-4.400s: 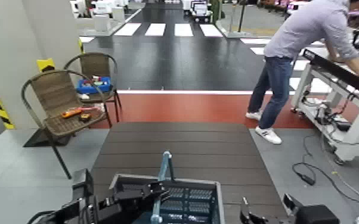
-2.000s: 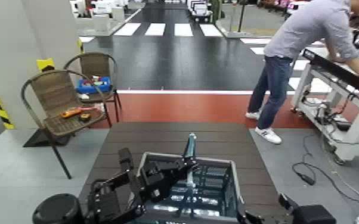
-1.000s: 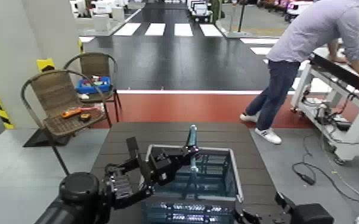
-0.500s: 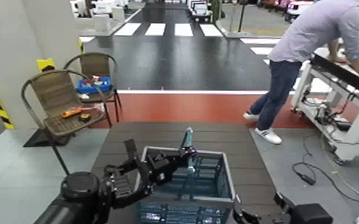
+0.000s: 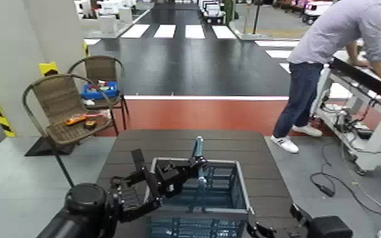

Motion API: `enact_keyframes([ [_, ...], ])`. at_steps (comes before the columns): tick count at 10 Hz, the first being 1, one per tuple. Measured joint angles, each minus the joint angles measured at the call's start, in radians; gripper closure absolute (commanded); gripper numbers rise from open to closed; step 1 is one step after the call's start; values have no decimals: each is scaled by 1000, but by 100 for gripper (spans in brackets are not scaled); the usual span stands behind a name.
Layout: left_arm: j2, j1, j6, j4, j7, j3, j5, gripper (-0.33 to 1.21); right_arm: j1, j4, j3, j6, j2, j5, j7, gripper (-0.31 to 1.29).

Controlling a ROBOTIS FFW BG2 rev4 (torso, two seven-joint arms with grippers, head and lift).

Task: Place the crate on the table.

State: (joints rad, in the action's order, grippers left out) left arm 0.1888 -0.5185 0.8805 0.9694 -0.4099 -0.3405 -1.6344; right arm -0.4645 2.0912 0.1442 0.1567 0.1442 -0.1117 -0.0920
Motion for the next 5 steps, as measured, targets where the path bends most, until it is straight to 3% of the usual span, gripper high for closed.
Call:
enact_keyframes([
  [3,-2,1,2,-15,-6,-6,0,98,2,-2,1,-2,-2,-2,3,15],
  [4,-2,3,3,-18,-10,-6,0,82,2,-2,1,-2,-2,-3,3,15],
  [5,-2,5,4,-19,-18,-6,0,46,3,-2,1,-2,-3,-3,6,15],
])
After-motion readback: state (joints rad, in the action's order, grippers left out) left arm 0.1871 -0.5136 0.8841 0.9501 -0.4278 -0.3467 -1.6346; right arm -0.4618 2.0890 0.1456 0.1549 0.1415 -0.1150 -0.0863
